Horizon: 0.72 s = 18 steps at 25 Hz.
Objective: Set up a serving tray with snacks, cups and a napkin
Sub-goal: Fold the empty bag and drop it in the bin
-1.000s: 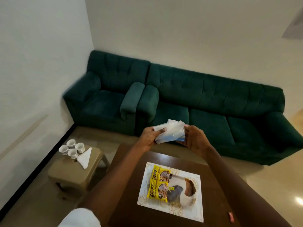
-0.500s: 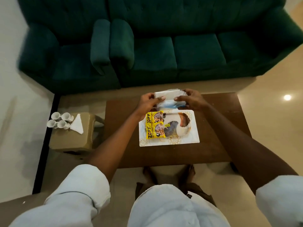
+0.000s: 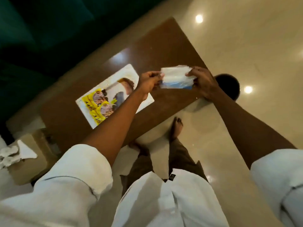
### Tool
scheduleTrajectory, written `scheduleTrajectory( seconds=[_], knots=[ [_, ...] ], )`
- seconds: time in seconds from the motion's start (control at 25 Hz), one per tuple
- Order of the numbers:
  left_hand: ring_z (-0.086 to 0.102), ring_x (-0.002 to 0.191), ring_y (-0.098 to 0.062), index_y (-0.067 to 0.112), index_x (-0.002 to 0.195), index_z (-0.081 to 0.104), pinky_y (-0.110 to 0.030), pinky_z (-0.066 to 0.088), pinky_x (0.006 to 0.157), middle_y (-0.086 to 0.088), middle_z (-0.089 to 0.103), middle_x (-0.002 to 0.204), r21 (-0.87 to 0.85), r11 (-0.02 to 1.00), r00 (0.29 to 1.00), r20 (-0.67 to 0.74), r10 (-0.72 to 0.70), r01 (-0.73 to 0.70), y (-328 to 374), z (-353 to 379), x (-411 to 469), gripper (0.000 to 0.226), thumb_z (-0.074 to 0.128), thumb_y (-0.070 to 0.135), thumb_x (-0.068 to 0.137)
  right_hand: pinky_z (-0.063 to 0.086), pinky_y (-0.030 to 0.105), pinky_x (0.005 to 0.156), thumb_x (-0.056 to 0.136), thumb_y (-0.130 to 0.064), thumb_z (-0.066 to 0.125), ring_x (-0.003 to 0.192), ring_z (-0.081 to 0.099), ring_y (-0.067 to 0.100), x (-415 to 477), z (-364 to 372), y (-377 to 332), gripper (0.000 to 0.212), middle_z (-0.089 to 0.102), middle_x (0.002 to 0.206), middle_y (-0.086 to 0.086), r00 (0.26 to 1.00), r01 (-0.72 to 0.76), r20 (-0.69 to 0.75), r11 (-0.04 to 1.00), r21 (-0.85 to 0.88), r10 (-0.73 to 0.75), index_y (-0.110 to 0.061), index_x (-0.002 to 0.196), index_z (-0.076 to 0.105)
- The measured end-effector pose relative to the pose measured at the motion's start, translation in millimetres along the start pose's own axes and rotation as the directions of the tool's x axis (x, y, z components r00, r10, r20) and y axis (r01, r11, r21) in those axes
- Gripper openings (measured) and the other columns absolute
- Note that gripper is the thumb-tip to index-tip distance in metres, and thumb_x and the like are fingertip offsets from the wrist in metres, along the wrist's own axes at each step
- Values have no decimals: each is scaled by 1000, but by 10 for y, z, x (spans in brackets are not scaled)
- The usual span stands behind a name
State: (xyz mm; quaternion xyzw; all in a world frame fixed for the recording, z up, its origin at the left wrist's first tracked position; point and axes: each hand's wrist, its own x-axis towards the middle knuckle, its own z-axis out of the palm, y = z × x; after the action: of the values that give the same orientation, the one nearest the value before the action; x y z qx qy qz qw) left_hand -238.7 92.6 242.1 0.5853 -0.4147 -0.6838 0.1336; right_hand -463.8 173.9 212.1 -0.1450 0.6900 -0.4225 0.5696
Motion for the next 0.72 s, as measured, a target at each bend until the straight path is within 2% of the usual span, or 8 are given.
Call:
scheduleTrajectory(
  seconds=[0.08,0.12,0.2,0.28,0.36,0.44,0.6,0.72],
  knots=[
    [68,65,-11,19,95,64,-23,58,59,-6,72,87,50,996,994,71,-83,79,-250,781,291,7,64,16,101,54,43,76,83,-6,69,88,73,37,117,-878,432,19,76,99,17,958,23,-284,977,213,39,1,100,73],
    [65,65,-10,20,93,62,-22,56,58,-6,70,85,102,989,988,99,-120,110,-396,1102,395,10,61,16,102,54,36,71,83,-5,69,78,73,26,131,-1254,657,11,76,86,6,894,60,-443,959,276,72,-4,93,72],
    [62,66,-10,19,93,62,-20,53,59,-7,70,86,251,960,972,165,-170,126,-708,1772,647,10,61,16,102,49,31,65,79,-11,70,68,64,21,190,-2005,1213,6,66,75,0,726,38,-675,972,232,133,-8,83,67],
    [61,68,-9,11,101,67,-18,50,58,-9,70,90,381,919,956,216,-199,105,-991,2274,851,6,61,13,101,46,32,62,73,-22,68,66,53,20,199,-2561,1806,18,58,75,1,584,-131,-789,982,139,190,-7,82,64],
    [57,65,-10,0,112,67,-18,46,55,-14,67,92,442,894,950,241,-196,72,-1154,2637,1087,16,59,8,101,56,37,69,71,-28,65,73,57,21,376,-2905,2280,31,63,83,3,493,-266,-852,963,42,173,-4,92,68],
    [53,62,-11,-8,119,64,-21,42,54,-17,65,93,471,881,947,256,-196,55,-1273,2842,1279,23,55,4,102,59,40,83,75,-30,64,84,65,27,623,-3011,2531,38,69,94,7,498,-354,-853,935,-31,160,-4,102,69],
    [50,64,-13,-10,123,62,-23,40,55,-18,63,95,514,857,948,255,-192,35,-1542,3179,1582,25,53,2,102,54,37,87,82,-31,66,105,68,36,1281,-3013,2726,40,71,114,14,567,-409,-809,906,-113,155,-7,115,68],
    [51,69,-16,-7,123,63,-24,40,55,-16,64,96,525,851,948,255,-191,30,-1724,3324,1764,26,52,2,101,55,38,94,84,-36,69,116,67,33,1711,-3046,2653,49,68,127,10,545,-449,-818,888,-101,183,-12,127,64]
  ],
)
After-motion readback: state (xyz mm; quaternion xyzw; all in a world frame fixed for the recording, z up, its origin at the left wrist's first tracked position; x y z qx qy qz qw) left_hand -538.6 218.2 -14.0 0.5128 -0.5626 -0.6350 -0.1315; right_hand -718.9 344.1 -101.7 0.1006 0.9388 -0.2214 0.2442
